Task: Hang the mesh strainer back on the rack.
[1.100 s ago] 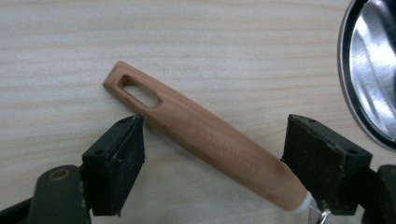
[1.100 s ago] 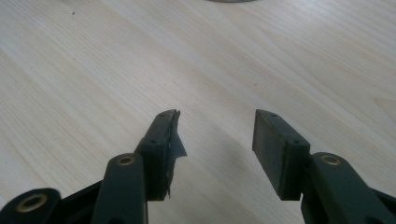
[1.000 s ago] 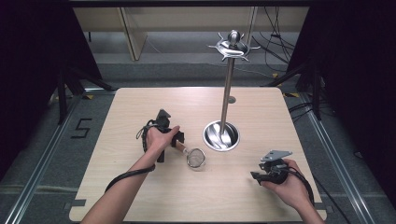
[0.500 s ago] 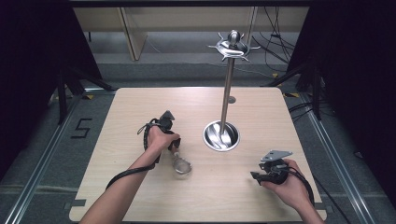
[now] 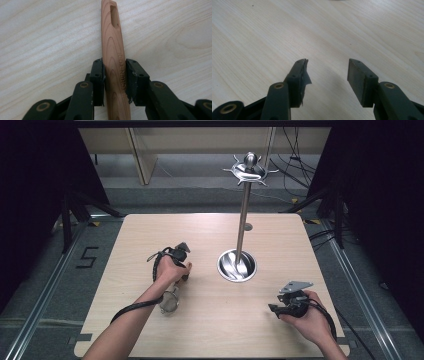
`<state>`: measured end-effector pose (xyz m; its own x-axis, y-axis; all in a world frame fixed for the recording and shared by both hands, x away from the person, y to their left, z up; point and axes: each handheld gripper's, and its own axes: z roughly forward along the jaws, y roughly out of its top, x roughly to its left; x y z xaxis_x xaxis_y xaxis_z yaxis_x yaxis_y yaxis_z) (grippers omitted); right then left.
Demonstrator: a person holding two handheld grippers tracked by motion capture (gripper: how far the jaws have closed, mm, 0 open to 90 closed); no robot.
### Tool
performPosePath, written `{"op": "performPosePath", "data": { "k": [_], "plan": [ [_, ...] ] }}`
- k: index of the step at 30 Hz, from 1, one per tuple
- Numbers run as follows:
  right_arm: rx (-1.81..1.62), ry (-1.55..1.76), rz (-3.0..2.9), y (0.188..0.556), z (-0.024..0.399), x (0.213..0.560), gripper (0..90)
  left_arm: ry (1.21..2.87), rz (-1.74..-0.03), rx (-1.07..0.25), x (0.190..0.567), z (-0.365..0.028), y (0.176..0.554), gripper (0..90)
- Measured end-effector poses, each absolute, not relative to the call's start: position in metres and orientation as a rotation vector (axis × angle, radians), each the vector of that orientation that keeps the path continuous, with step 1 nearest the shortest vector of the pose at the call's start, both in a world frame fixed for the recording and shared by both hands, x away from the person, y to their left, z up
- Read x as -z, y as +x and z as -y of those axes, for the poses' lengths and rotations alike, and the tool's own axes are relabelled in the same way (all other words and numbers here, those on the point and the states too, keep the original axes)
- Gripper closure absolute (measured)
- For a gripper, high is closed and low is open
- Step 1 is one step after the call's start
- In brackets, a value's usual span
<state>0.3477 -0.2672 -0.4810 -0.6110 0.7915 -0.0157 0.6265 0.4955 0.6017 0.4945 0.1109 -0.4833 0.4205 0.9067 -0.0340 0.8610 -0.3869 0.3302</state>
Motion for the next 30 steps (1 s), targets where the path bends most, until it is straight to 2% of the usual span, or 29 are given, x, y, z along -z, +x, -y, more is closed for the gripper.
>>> {"op": "performPosePath", "data": {
  "k": [3,7,10,11,17,25,30],
  "plan": [
    [-0.811,1.199,-2.451,0.347,0.267,0.481,50.6,2.374,-1.570,-0.138,0.481,-0.111,0.494,56.7],
    [-0.810,1.201,-2.452,0.347,0.267,0.481,50.5,2.406,-1.562,-0.121,0.480,-0.113,0.491,51.8],
    [-0.810,1.201,-2.455,0.347,0.267,0.481,50.4,2.399,-1.543,-0.168,0.479,-0.116,0.487,50.7],
    [-0.810,1.201,-2.455,0.347,0.267,0.481,50.4,2.416,-1.524,-0.199,0.478,-0.118,0.487,50.7],
    [-0.801,1.201,-2.464,0.347,0.267,0.480,50.4,2.428,-1.607,-0.114,0.475,-0.123,0.478,53.0],
    [-0.797,1.224,-2.474,0.346,0.266,0.478,50.2,2.476,-1.529,-0.083,0.481,-0.130,0.471,65.7],
    [-0.798,1.197,-2.471,0.347,0.267,0.479,50.2,2.509,-1.522,-0.045,0.479,-0.131,0.471,67.7]
  ]
}}
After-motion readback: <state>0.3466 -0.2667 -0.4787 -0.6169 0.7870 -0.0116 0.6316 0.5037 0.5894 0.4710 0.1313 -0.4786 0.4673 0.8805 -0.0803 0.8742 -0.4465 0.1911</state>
